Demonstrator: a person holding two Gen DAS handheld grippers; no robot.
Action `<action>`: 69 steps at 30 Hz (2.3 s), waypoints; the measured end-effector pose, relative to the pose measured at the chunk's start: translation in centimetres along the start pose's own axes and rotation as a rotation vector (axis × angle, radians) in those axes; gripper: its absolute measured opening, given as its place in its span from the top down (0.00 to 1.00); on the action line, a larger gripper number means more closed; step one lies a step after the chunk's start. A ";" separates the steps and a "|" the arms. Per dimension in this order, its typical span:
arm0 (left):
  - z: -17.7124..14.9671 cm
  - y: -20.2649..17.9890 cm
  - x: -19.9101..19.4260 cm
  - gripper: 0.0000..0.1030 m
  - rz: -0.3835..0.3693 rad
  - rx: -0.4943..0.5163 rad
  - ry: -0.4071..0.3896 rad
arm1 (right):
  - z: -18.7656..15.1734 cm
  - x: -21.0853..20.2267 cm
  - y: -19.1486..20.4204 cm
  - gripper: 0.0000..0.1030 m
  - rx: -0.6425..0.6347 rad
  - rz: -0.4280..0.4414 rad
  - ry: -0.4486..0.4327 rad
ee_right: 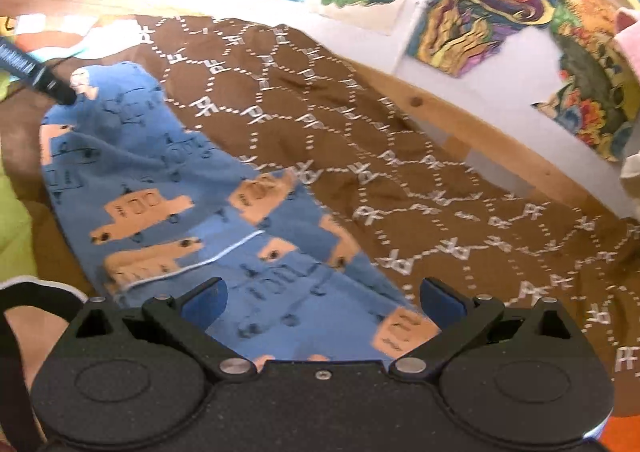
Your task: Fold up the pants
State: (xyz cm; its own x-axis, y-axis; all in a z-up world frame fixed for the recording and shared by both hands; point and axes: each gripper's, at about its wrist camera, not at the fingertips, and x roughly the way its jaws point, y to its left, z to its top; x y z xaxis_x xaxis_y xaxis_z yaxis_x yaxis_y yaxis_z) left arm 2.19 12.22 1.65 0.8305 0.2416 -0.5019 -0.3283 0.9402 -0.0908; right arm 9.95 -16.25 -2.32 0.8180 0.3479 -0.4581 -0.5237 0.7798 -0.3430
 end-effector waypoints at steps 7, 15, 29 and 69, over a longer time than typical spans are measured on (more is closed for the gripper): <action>1.9 -1.2 1.5 0.87 0.003 0.058 -0.034 | -0.1 0.5 1.1 0.01 0.007 0.036 0.010; 1.2 -1.7 3.1 0.71 0.165 0.115 0.019 | -0.2 1.8 2.3 0.01 -0.034 0.008 0.043; 1.9 0.9 4.1 0.65 0.039 -0.044 0.052 | -0.2 1.9 2.2 0.01 -0.028 0.017 0.046; 3.0 -17.7 -2.9 0.85 -0.354 0.365 -0.062 | -0.2 -3.5 -11.7 0.01 0.244 -0.169 -0.068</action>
State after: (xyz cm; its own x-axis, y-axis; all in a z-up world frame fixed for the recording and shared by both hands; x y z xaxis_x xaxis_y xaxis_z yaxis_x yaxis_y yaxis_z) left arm 6.90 -4.41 7.27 0.8911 -0.1039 -0.4418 0.1477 0.9868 0.0659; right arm 13.12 -26.69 3.15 0.9070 0.2303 -0.3524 -0.3130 0.9287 -0.1988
